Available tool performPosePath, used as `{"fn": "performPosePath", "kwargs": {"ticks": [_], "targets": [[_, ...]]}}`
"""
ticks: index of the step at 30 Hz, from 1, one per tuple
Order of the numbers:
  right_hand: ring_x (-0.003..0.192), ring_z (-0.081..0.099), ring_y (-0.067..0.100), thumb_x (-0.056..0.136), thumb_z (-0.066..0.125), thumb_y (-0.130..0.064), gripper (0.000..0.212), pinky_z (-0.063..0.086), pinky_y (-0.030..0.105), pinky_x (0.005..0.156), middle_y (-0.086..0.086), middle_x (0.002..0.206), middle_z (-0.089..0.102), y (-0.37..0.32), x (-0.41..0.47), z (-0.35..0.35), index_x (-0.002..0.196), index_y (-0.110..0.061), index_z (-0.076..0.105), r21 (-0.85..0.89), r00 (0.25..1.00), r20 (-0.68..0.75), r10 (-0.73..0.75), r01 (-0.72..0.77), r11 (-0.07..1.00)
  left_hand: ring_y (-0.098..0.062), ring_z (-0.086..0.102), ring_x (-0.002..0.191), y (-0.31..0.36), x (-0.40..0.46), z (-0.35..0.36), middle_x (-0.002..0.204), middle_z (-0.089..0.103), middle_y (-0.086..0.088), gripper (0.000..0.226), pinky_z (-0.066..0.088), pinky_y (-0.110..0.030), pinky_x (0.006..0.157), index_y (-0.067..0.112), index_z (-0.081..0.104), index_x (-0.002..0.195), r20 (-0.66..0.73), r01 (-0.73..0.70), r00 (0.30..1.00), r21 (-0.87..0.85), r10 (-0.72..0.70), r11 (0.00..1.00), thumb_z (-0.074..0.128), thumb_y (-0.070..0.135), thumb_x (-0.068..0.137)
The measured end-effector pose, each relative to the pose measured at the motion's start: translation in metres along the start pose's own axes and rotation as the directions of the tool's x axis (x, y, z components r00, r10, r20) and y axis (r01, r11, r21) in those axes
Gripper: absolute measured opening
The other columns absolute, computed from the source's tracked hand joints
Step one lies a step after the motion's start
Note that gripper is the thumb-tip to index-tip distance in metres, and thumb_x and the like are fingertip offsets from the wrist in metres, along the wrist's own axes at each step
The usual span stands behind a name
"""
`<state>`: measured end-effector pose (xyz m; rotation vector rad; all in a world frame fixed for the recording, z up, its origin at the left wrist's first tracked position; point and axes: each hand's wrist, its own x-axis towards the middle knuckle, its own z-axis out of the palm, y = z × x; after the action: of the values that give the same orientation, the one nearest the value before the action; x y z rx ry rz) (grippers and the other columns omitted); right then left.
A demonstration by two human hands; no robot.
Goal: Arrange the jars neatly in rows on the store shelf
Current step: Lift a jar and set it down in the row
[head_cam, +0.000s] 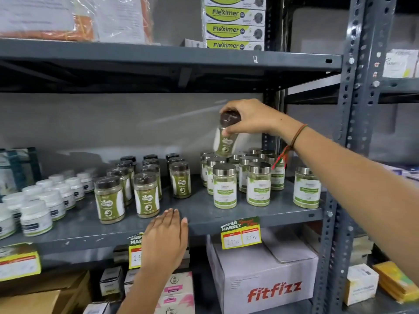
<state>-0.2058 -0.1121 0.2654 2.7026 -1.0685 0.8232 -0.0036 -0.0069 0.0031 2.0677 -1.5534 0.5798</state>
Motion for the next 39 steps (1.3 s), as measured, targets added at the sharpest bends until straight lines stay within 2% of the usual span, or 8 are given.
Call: {"fn": "performPosePath", "kwargs": {"ticks": [4,9,12,15,20,29,36,39], "targets": [[0.105,0.062,0.016,0.074,0.083,-0.033,0.057,0.048,0.031,0.095,-0.001,0.122,0.067,-0.03,0.013,0.034,0.126,-0.018,0.064,0.166,0.993,0.096,-0.07,0.053,0.985,-0.024,0.062,0.109,-0.001,0.001,0.001,0.116,0.069,-0.012,0.055,0.048,-0.039,0.097,0.006,0.065,0.115,0.001,-0.004,1.0,0.007,0.004,1.0,0.027,0.039,0.094],[0.097,0.063,0.014,0.079,0.08,-0.031,0.06,0.05,0.026,0.085,0.004,0.126,0.065,-0.051,0.025,0.083,0.132,-0.013,0.059,0.184,0.936,0.324,-0.137,0.08,0.98,-0.023,0.061,0.111,-0.003,0.002,0.004,0.118,0.068,-0.011,0.055,0.047,-0.038,0.098,0.007,0.063,0.117,-0.004,-0.019,1.0,0.009,0.019,1.0,0.026,0.04,0.095],[0.114,0.06,0.021,0.08,0.08,-0.029,0.064,0.046,0.029,0.096,0.005,0.133,0.061,-0.054,0.029,0.107,0.137,-0.012,0.055,0.17,0.898,0.417,-0.14,0.074,0.983,-0.023,0.059,0.114,-0.004,0.003,0.006,0.121,0.066,-0.01,0.055,0.046,-0.038,0.099,0.008,0.062,0.12,-0.008,-0.025,1.0,0.01,0.025,1.0,0.025,0.041,0.095],[0.122,0.055,0.022,0.08,0.079,-0.033,0.068,0.042,0.026,0.095,0.004,0.14,0.056,-0.054,0.034,0.121,0.14,-0.016,0.052,0.13,0.873,0.467,-0.142,0.091,0.987,-0.021,0.056,0.118,-0.004,0.004,0.008,0.126,0.063,-0.01,0.058,0.043,-0.037,0.103,0.008,0.058,0.124,-0.001,-0.028,1.0,0.021,0.028,0.999,0.021,0.042,0.096],[0.128,0.051,0.022,0.081,0.078,-0.036,0.067,0.037,0.024,0.092,0.003,0.144,0.053,-0.053,0.042,0.134,0.141,-0.019,0.051,0.13,0.862,0.482,-0.156,0.106,0.986,-0.02,0.052,0.123,-0.005,0.005,0.011,0.133,0.058,-0.01,0.063,0.039,-0.036,0.107,0.007,0.052,0.13,0.007,-0.028,1.0,0.036,0.027,0.999,0.014,0.043,0.096],[0.135,0.045,0.021,0.082,0.077,-0.034,0.069,0.037,0.034,0.109,0.001,0.15,0.046,-0.059,0.041,0.137,0.143,-0.021,0.048,0.132,0.861,0.492,-0.126,0.069,0.989,-0.018,0.044,0.13,-0.006,0.006,0.014,0.138,0.053,-0.009,0.066,0.03,-0.033,0.111,0.008,0.046,0.135,0.006,-0.023,1.0,0.051,0.023,0.998,0.008,0.044,0.095],[0.128,0.051,0.021,0.083,0.072,-0.047,0.072,0.039,0.027,0.092,0.002,0.146,0.051,-0.049,0.017,0.117,0.145,-0.024,0.044,0.131,0.915,0.39,-0.104,0.056,0.99,-0.018,0.043,0.13,-0.005,0.006,0.01,0.14,0.051,-0.009,0.064,0.03,-0.033,0.112,0.008,0.045,0.135,0.016,-0.025,1.0,0.069,0.024,0.997,0.01,0.043,0.095],[0.125,0.053,0.02,0.085,0.068,-0.049,0.067,0.04,0.026,0.094,0.002,0.143,0.054,-0.039,-0.002,0.099,0.143,-0.022,0.048,0.046,0.949,0.297,-0.102,0.092,0.995,-0.018,0.044,0.13,-0.004,0.004,0.008,0.139,0.053,-0.009,0.063,0.031,-0.034,0.112,0.008,0.047,0.135,0.022,-0.024,1.0,0.067,0.022,0.997,0.011,0.043,0.096]]}}
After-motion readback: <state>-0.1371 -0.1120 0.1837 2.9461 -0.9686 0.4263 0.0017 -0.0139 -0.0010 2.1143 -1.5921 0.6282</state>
